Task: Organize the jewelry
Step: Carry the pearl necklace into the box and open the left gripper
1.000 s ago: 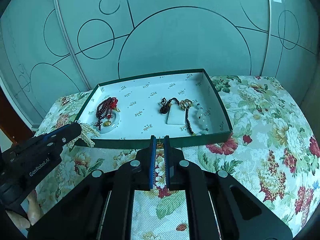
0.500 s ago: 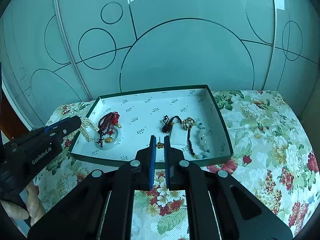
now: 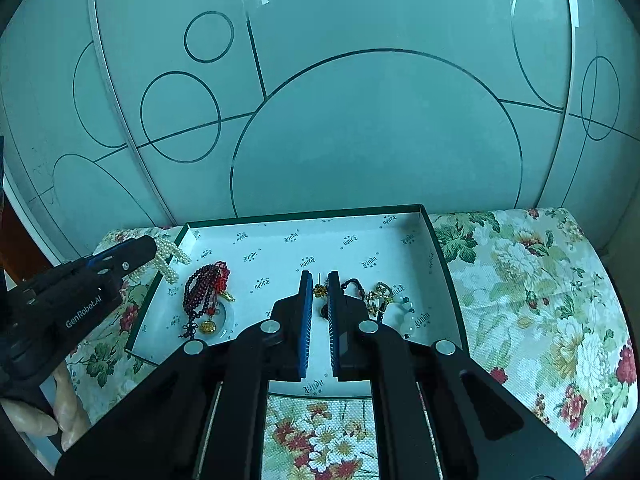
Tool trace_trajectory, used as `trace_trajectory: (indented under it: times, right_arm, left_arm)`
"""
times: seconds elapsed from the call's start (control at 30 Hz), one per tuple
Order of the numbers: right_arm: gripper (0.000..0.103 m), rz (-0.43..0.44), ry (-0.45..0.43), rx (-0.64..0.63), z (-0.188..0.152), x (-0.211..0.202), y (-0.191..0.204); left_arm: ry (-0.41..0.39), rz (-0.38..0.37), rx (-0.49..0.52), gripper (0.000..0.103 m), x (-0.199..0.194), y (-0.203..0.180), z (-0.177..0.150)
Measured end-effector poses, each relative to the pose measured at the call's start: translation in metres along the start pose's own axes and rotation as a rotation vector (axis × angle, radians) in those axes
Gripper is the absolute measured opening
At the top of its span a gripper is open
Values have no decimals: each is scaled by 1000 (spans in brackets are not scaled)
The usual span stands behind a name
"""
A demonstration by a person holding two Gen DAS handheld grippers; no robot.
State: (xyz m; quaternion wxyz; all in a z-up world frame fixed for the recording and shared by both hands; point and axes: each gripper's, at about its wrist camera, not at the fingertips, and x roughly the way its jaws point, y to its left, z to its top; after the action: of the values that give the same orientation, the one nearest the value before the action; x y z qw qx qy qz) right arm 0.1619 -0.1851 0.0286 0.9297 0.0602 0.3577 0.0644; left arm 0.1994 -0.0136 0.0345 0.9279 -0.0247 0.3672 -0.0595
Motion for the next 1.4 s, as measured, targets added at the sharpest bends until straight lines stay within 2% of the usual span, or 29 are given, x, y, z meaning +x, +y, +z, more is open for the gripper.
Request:
trace_trajectory:
  times: [0.37,0.57,0.8,1.07,1.4]
  right_arm:
    - [8,-11,112,3,-26,46,-2]
    - [8,-16,151,0,-32,64,-3]
    - [8,-18,165,5,-37,69,-4]
    - [8,-12,103,-8,-22,48,-3]
    - [8,-10,158,-14,-33,73,4]
  left_arm:
    - [103,26,-2,18,51,-1,-31]
    - [120,38,17,18,65,-4,-38]
    - [129,42,27,18,69,-6,-40]
    - [75,24,21,18,50,-2,-22]
    - [127,28,15,18,74,-9,-39]
